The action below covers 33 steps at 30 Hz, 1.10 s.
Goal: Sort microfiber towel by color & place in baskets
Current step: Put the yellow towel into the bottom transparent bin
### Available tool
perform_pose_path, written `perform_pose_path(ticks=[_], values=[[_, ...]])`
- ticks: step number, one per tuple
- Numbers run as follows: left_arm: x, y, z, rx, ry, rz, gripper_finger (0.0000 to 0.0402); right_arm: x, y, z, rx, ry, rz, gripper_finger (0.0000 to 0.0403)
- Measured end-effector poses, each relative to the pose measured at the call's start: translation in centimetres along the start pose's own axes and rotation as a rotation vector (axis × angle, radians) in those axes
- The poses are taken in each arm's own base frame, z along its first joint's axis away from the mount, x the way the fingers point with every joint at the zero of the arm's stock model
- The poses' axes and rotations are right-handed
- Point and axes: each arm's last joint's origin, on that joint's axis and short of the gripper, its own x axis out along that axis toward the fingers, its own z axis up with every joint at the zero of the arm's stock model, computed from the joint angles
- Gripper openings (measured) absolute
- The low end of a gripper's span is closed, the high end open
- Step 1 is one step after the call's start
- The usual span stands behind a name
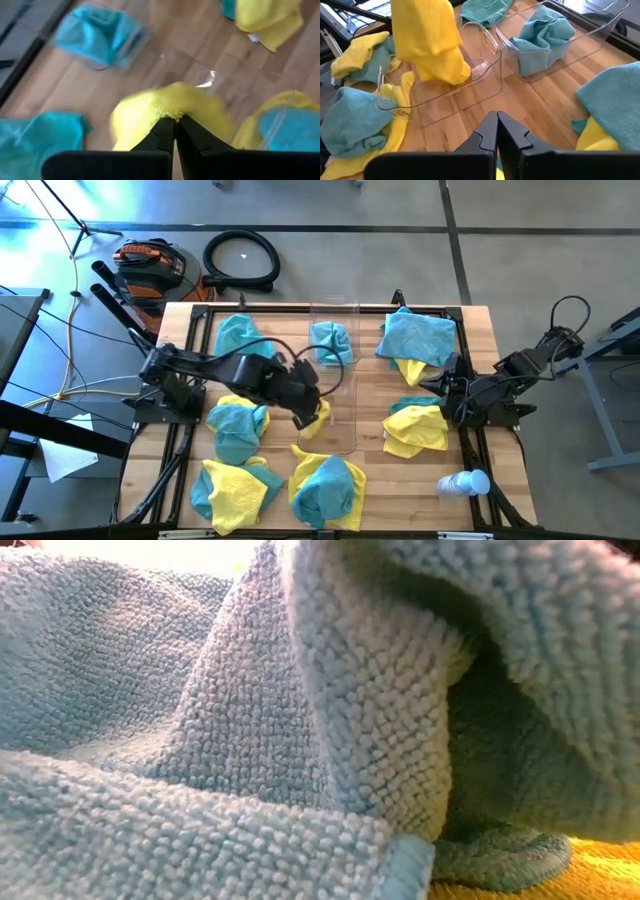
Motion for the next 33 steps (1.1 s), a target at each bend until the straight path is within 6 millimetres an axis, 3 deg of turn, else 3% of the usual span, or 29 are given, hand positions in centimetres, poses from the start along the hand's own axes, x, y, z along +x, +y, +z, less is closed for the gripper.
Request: perform_pose_path(ticks=[7,13,25,33], values=[[5.6,-2.6,2.1,0.201,0.039,-0.196,0.0,0.0,0.0,0.0,-0.009,0.0,0.0,0.0],[9.8,-2.3,0.9,0.281,0.265,-0.099,0.0,0.0,0.0,0.0,0.005,0.0,-0.001,0.0],[18.1,-3.6,0.3,0.372,0.379,-0.058,0.0001,0.0,0.0,0.0,0.035,0.001,-0.001,0.0],[21.5,-4.7,-0.7,0.397,0.421,-0.072,0.0066,0.0,0.0,0.0,0.036,0.001,-0.001,0.0]])
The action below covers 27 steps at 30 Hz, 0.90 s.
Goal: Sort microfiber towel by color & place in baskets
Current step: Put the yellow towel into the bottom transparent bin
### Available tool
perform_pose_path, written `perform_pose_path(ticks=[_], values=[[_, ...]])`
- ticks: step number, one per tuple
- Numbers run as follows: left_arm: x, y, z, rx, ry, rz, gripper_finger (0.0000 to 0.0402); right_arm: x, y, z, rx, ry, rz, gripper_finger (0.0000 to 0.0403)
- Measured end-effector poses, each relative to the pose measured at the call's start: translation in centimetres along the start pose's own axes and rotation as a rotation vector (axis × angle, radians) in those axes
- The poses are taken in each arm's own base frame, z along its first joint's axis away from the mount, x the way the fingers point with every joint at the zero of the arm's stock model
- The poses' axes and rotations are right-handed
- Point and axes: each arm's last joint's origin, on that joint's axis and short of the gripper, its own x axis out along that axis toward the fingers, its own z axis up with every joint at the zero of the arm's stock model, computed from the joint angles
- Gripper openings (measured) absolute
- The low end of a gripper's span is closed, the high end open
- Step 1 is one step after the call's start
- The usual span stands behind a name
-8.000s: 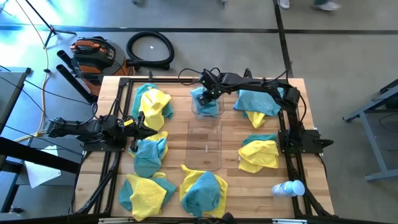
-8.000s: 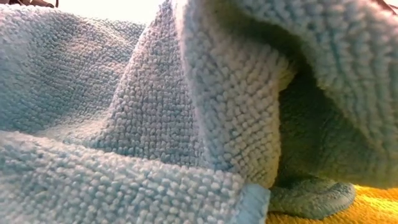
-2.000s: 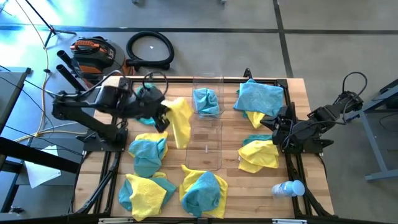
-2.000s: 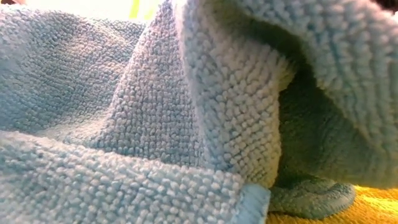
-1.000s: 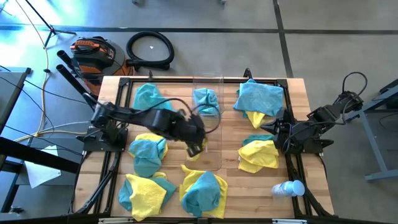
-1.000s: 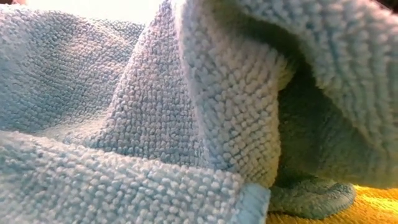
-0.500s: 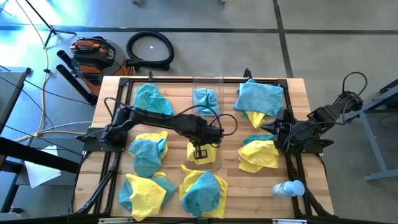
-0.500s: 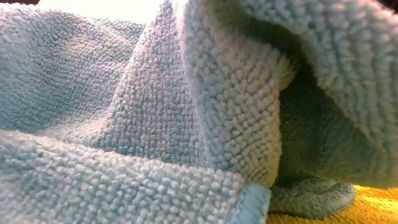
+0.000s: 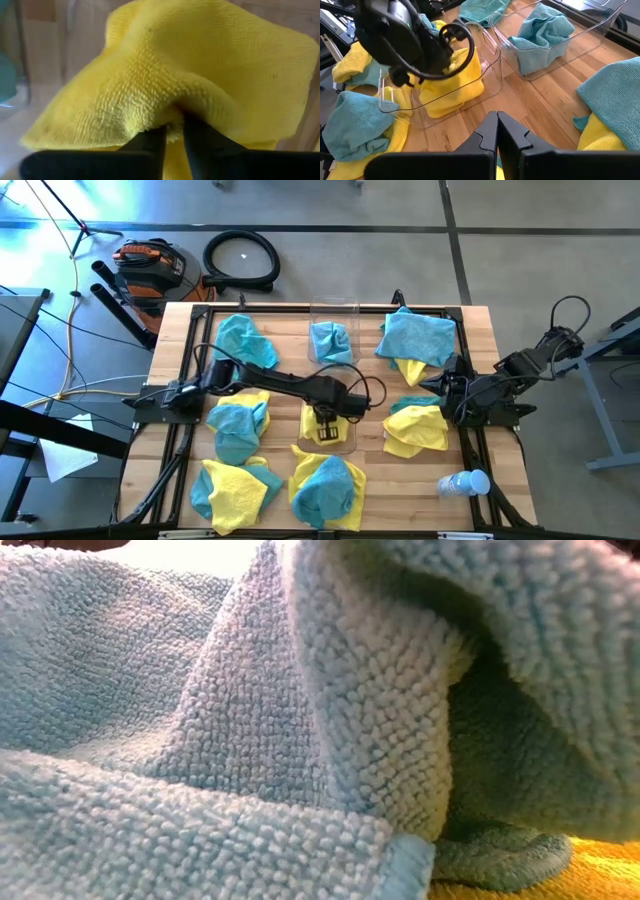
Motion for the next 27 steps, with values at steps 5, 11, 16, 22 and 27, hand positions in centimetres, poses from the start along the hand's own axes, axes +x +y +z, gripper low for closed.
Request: perform_pose_path(ticks=[5,11,16,22,27], values=[[0.6,-0.2,0.5,-0.009,-0.033,-0.008,0.0121,0.0,0.0,0.0,-0.001,0.0,0.0,0.0],[0.3,-0.1,0.5,-0.027,-0.035,-0.008,0.0156,0.0,0.0,0.0,-0.001,0.0,0.0,0.0],[-2.5,0.6,-0.2,-0.08,-0.058,-0.006,0.0158,0.0,0.0,0.0,-0.003,0.001,-0.001,0.0],[-7.5,1.7,-1.3,-0.178,-0.18,-0.01,0.0159,0.0,0.0,0.0,0.01,0.004,-0.004,0.0],[-10.9,2.4,-2.5,-0.211,-0.251,-0.033,0.0159,0.0,0.0,0.0,0.013,0.005,-0.004,0.0]])
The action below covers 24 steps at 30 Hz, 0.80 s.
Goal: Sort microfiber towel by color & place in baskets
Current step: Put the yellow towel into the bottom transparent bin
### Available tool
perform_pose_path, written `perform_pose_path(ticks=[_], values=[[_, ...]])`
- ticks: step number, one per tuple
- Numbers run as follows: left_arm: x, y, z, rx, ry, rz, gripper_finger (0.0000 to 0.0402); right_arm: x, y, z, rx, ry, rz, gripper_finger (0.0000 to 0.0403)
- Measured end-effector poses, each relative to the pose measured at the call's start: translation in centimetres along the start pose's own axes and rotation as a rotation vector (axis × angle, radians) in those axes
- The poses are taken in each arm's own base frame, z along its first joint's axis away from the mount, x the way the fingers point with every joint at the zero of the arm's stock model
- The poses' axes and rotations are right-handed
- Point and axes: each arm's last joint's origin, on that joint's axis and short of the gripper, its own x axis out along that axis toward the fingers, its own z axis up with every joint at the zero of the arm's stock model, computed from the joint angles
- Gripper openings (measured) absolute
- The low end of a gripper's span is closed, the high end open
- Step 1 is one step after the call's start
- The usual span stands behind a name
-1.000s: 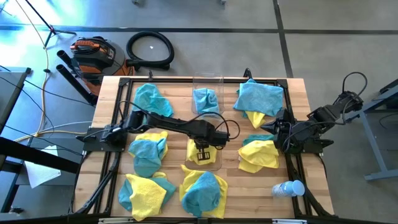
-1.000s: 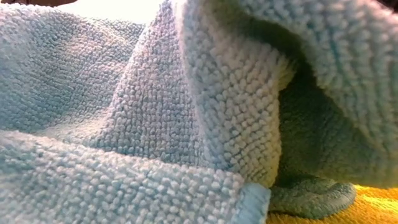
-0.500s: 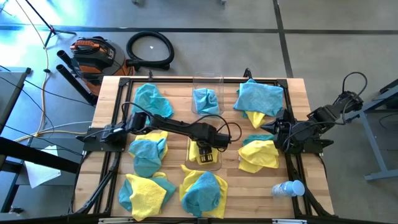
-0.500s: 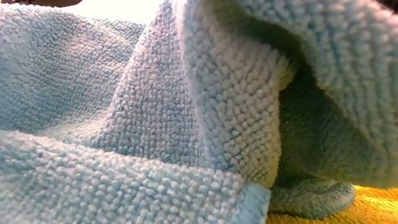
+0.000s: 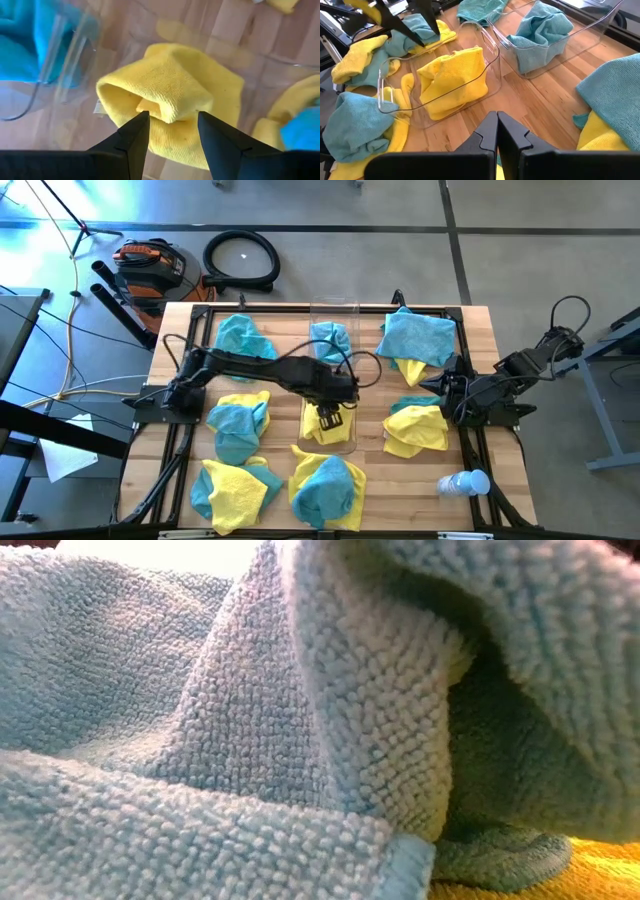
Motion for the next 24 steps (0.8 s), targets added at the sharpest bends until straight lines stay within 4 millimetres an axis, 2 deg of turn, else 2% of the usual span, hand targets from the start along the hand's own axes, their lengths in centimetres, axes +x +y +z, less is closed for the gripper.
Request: perform_pose_path(ticks=[6,12,19,24], values=[[-2.3,0.0,-0.5,-0.046,-0.041,-0.028,0.0159,0.0,0.0,0.0,-0.001,0.0,-0.001,0.0],[-2.6,-0.8,-0.8,-0.112,-0.03,-0.066,0.0159,0.0,0.0,0.0,-0.002,0.0,-0.002,0.0],[-3.2,-2.8,-1.7,-0.009,-0.087,-0.007,0.0159,0.4,0.4,0.0,0.016,0.005,-0.01,0.0],[-3.2,-3.4,-2.1,0.092,-0.088,0.007,0.0159,1.9,2.2,0.1,0.002,0.031,-0.006,0.0]])
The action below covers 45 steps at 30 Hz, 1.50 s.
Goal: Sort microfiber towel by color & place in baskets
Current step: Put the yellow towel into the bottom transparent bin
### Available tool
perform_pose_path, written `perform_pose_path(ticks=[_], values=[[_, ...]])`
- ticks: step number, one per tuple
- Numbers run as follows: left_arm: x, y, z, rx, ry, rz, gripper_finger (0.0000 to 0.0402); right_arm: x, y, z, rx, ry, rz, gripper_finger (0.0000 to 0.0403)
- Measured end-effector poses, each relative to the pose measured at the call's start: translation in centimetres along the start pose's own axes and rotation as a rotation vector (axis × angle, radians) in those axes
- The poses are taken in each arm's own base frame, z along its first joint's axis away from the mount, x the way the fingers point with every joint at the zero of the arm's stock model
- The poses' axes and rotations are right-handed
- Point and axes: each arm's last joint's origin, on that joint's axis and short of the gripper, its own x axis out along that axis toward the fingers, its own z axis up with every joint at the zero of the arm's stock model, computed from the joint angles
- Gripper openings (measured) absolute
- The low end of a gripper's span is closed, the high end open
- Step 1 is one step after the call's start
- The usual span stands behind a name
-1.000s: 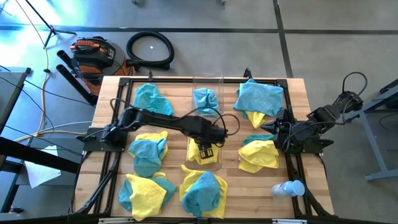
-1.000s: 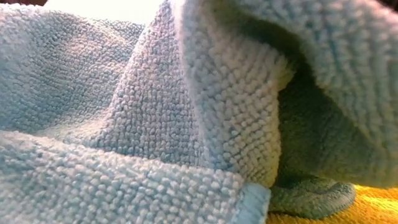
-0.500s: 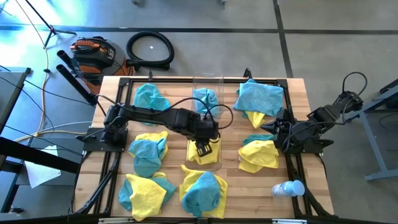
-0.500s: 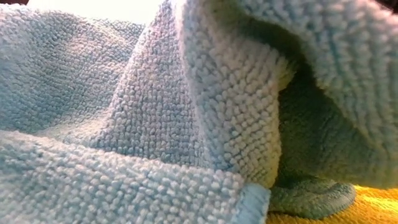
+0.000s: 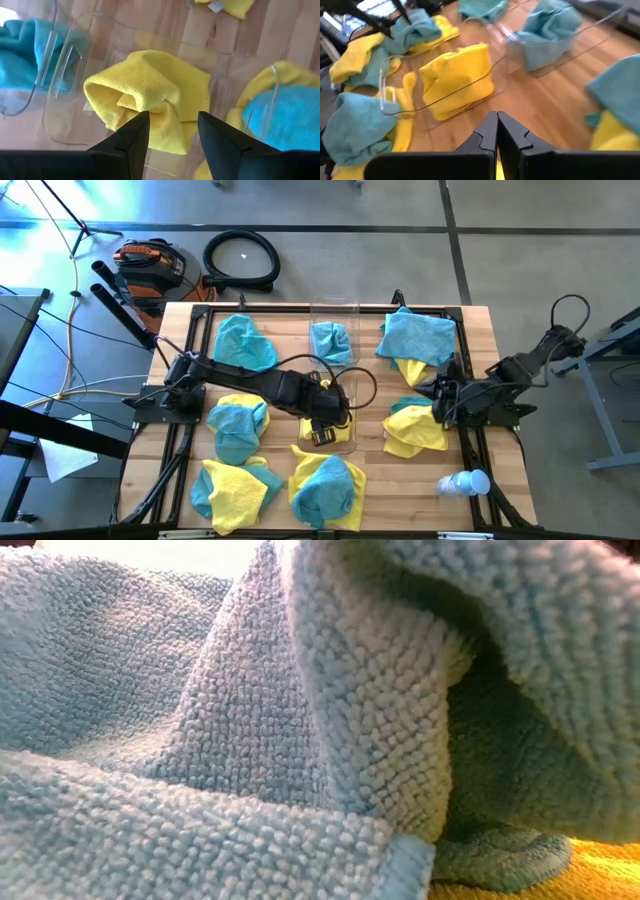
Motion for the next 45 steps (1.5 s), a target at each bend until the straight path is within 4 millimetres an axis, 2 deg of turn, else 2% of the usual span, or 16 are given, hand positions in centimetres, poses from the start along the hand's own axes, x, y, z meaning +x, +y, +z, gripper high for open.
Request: perform_pose_path(ticks=[5,8,16,22,28,34,39,45], values=[[0.2,0.4,-1.2,0.065,0.039,0.021,0.0159,1.5,2.6,0.8,-0.037,0.04,-0.015,0.0],[-0.2,1.3,-2.9,0.074,0.052,0.055,0.0159,2.3,4.0,1.6,-0.03,0.059,-0.046,0.0],[-2.5,4.5,-9.4,0.005,-0.086,0.008,0.0159,4.4,8.1,4.0,-0.009,0.138,-0.117,0.0],[-3.6,7.0,-14.5,-0.053,-0.199,-0.067,0.0159,5.2,10.1,4.7,0.014,0.376,-0.293,0.0],[-3.5,8.2,-17.5,-0.113,-0.265,-0.107,0.0159,6.0,9.6,2.8,0.135,0.624,-0.555,0.0],[-3.3,8.4,-18.3,-0.107,-0.256,-0.147,0.0159,6.6,8.0,-0.2,0.305,0.746,-0.659,0.0013],[-3.3,8.3,-18.2,-0.085,-0.264,-0.167,0.0159,7.0,6.3,-2.3,0.454,0.71,-0.691,0.0072],[-3.4,8.2,-17.9,-0.094,-0.295,-0.18,0.0159,7.7,4.2,-4.8,0.506,0.69,-0.737,0.0162]])
